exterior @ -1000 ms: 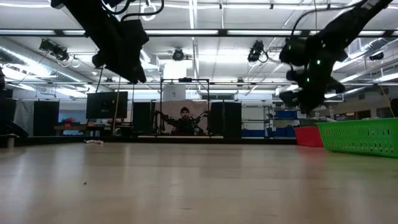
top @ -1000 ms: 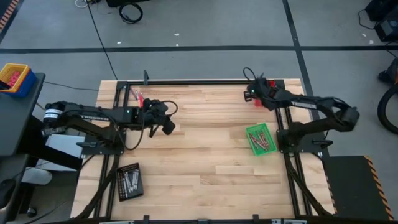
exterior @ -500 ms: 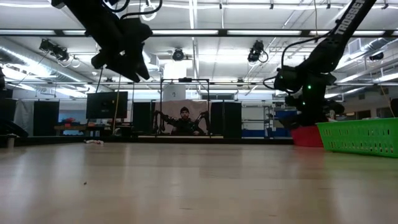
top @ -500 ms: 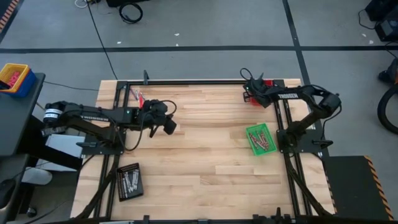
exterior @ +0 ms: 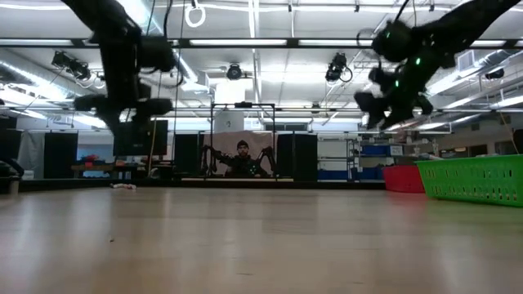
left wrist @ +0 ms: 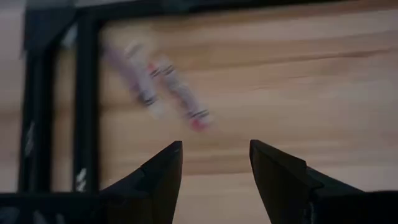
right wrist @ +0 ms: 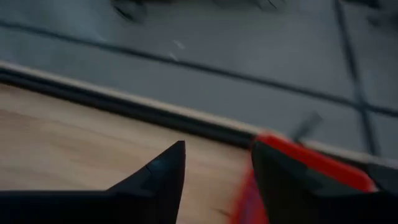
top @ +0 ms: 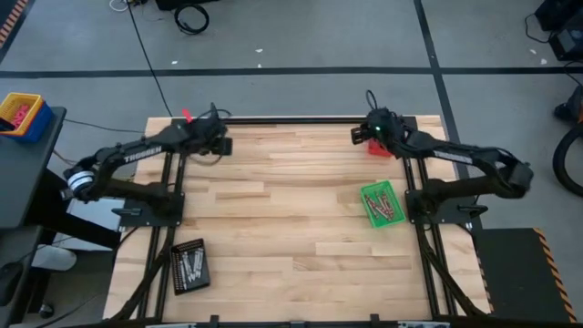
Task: Sort crayons
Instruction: Put the white crayon into the black bin
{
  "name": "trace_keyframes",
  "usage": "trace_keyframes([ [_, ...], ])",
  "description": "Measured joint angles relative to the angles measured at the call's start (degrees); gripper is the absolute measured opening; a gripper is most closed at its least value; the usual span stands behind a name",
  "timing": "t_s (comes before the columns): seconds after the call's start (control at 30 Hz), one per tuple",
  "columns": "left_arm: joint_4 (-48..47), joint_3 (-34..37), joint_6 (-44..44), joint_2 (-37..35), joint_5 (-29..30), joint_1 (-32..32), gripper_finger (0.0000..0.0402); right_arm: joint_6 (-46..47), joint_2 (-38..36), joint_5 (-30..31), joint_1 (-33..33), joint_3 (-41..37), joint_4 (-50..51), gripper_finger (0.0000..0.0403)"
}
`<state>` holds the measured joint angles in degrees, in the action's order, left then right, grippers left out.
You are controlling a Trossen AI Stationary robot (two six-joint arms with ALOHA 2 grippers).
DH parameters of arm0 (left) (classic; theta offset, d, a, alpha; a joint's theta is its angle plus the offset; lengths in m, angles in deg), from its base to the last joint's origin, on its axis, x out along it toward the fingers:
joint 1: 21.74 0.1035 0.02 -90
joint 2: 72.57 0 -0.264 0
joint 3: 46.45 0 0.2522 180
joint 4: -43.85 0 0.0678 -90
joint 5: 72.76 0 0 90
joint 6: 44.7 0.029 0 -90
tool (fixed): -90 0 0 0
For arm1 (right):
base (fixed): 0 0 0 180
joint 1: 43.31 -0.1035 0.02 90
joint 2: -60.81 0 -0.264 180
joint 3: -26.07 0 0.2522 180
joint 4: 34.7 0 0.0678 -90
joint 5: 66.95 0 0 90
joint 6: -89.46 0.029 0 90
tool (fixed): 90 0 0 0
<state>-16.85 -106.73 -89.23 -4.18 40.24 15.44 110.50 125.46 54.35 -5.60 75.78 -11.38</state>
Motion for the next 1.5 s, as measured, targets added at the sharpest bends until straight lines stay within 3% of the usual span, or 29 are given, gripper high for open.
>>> trace_keyframes([
  [0.17,-2.44,-0.04,0.09,5.18,-4.89,12.09,0.0187,-2.49,-6.94,-0.99,-7.07,0.0,-5.31,0.0191],
  [0.37,1.98,-0.11,-2.92,13.15,-4.45,19.77,0.0172,-4.88,-9.93,-1.0,-13.72,0.0,-9.86,0.019],
  [0.63,8.76,0.11,-17.58,16.05,6.49,17.78,0.0167,-6.27,-9.87,-1.02,-17.08,-0.02,-12.99,0.019],
  [0.9,10.82,0.13,-30.8,22.14,7.68,17.73,0.0167,-7.83,-9.87,-1.02,-17.53,-0.02,-12.96,0.019],
  [1.1,13.65,-0.61,-34.3,26.7,13.84,15.17,0.016,-8.58,-9.87,-1.02,-17.51,-0.04,-12.92,0.019],
  [1.5,14.25,-0.55,-36.76,28.62,14.18,13.97,0.0117,-9.26,-9.87,-1.02,-17.51,-0.04,-12.9,0.019],
])
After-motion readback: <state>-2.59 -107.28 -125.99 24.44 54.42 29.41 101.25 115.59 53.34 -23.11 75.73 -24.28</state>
